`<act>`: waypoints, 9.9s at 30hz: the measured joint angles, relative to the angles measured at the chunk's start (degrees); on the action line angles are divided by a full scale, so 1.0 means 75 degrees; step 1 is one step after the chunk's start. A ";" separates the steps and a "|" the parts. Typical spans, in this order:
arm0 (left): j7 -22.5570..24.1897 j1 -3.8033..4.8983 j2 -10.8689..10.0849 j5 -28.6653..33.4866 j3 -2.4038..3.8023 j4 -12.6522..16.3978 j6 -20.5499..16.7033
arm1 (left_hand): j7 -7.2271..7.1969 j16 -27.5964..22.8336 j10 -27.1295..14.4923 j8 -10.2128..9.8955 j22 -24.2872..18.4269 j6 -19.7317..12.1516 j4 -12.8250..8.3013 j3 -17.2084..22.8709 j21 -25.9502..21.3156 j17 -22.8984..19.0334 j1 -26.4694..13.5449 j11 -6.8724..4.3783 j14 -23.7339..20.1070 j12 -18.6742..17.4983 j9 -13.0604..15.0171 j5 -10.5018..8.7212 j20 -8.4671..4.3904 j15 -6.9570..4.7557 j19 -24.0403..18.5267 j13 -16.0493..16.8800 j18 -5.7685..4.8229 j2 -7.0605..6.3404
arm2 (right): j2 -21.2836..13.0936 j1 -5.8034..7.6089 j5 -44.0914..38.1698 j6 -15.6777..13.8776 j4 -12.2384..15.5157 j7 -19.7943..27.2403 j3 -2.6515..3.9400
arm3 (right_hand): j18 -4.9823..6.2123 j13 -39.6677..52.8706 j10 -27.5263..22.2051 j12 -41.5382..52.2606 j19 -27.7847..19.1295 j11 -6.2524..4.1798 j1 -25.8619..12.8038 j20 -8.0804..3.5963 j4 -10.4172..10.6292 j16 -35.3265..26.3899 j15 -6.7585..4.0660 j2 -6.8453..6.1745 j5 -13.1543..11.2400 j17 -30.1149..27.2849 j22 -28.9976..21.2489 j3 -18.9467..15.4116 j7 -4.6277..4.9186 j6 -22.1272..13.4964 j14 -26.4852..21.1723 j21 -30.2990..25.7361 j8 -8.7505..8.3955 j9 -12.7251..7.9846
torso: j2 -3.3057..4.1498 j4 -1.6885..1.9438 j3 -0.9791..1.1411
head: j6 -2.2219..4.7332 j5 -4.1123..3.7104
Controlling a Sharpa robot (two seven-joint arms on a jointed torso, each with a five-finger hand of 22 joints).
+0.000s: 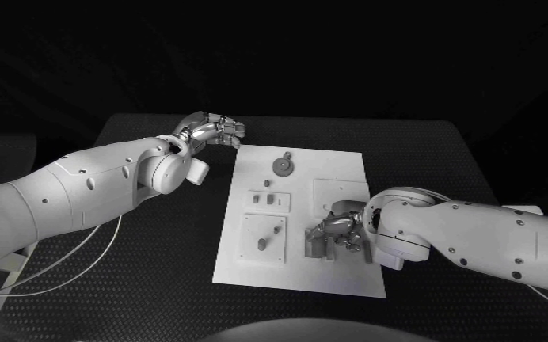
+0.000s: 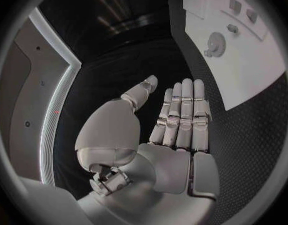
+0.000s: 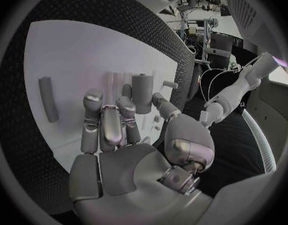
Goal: Assemble the parts on the task board
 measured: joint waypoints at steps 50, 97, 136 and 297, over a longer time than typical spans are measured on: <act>-0.0023 0.0001 0.0005 0.0000 -0.0001 -0.0024 0.0010 | 0.0009 -0.0029 0.0000 0.0000 0.0005 -0.0046 0.0000 0.0000 -0.0029 0.0028 0.0000 0.0000 0.0000 0.0000 -0.0011 0.0000 0.0000 0.0000 0.0000 0.0002 -0.0001 0.0000 | -0.1047 0.0822 -0.0128 0.0032 0.0437 0.0386 0.0010 | 0.0032 -0.0072 -0.0120 -0.0088 0.0000 0.0096 0.0958 -0.0057 -0.0433 -0.0043 0.0001 0.0022 0.0000 -0.0107 0.0003 0.0083 0.0133 -0.0330 -0.0099 -0.0044 -0.0126 0.0076 | -0.0007 -0.0020 0.0007 | 0.0093 -0.0077; -0.0039 0.0001 0.0015 0.0002 -0.0001 -0.0002 0.0043 | 0.0013 -0.0059 0.0000 0.0000 0.0014 -0.0041 0.0000 0.0000 -0.0029 0.0066 -0.0030 0.0000 -0.0001 0.0000 -0.0016 0.0000 0.0000 0.0000 0.0000 0.0002 -0.0002 0.0030 | -0.1473 -0.0065 -0.1906 0.1166 0.0253 -0.0094 -0.0005 | 0.0057 0.0438 0.0221 0.0555 0.0098 -0.0001 0.1055 -0.0039 0.0133 0.0059 -0.0003 -0.0412 0.0001 0.0291 0.0000 -0.0139 0.0005 -0.0089 0.0118 -0.0013 0.0209 0.0852 | 0.0004 0.0001 0.0008 | 0.0007 -0.0262; -0.0061 0.0001 -0.0021 0.0002 -0.0003 0.0018 0.0064 | 0.0013 -0.0088 0.0000 0.0000 0.0025 -0.0041 0.0034 -0.0002 -0.0029 0.0105 -0.0030 0.0000 -0.0001 0.0000 -0.0029 0.0000 0.0000 0.0000 0.0000 -0.0004 -0.0002 0.0030 | -0.1130 -0.0320 -0.3367 0.0838 0.0336 -0.0014 0.0081 | 0.0038 0.0060 -0.0327 -0.0030 -0.0215 0.0244 0.2939 0.0018 -0.0909 -0.0015 0.0202 0.0042 -0.0055 -0.0163 0.0005 -0.0195 -0.0160 -0.0092 -0.0151 -0.0014 0.0366 0.0652 | 0.0002 0.0000 0.0003 | -0.0015 -0.0193; -0.0136 0.0001 -0.0043 0.0003 -0.0005 0.0025 0.0199 | 0.0027 -0.0195 0.0000 0.0029 0.0062 -0.0082 0.0151 0.0082 -0.0089 0.0251 -0.0101 0.0000 -0.0001 0.0000 -0.0070 0.0059 0.0000 0.0000 0.0000 -0.0012 -0.0004 0.0101 | -0.0947 -0.0278 -0.3444 -0.1267 0.0193 0.3104 -0.0005 | 0.0052 0.0093 -0.0245 0.0178 -0.0195 0.0298 0.3746 0.0083 -0.0725 -0.0161 0.0215 0.0014 0.0030 -0.0387 0.0001 -0.0177 0.0135 -0.0381 -0.0324 -0.0048 -0.0442 -0.0063 | 0.0001 0.0001 0.0003 | -0.0192 -0.0125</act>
